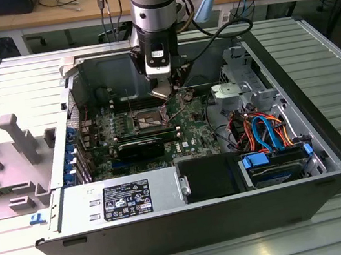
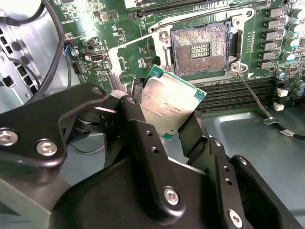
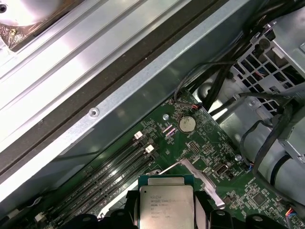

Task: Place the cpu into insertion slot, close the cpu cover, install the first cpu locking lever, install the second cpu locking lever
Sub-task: 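Place the cpu into insertion slot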

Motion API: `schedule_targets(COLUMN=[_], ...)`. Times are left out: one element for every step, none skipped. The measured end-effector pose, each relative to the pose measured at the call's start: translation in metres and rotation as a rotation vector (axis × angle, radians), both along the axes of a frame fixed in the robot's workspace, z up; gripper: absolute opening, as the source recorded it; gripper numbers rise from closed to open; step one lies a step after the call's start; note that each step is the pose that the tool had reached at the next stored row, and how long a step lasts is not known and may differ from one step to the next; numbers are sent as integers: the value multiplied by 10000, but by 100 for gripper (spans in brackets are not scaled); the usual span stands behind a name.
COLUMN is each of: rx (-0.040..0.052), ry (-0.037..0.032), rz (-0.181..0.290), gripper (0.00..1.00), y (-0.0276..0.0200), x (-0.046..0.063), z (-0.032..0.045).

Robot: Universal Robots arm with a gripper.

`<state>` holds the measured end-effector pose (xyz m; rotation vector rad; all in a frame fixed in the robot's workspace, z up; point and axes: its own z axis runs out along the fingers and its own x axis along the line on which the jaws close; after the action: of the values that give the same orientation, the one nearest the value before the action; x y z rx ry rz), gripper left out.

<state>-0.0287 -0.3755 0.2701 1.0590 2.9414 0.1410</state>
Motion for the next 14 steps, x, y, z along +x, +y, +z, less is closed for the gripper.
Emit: schedule_targets(rx=[1, 0, 0, 1, 0, 0, 0, 1, -1, 0, 0, 0, 0, 0], ry=[0, 0, 0, -1, 0, 0, 0, -1, 0, 0, 0, 0, 0, 0], rz=[-14, -27, -43, -59, -74, -97, -112, -124, -141, -155, -167, -180, -198, -211], gripper=[55, 55, 55, 55, 55, 55, 55, 55, 55, 55, 55, 55, 55, 55], y=[0, 0, 0, 0, 0, 0, 0, 0, 0, 0, 0, 0, 0, 0], x=[0, 0, 0, 0, 0, 0, 0, 0, 0, 0, 0, 0, 0, 0], z=[0, 0, 0, -1, -1, -1, -1, -1, -1, -1, -1, -2, -2, -2])
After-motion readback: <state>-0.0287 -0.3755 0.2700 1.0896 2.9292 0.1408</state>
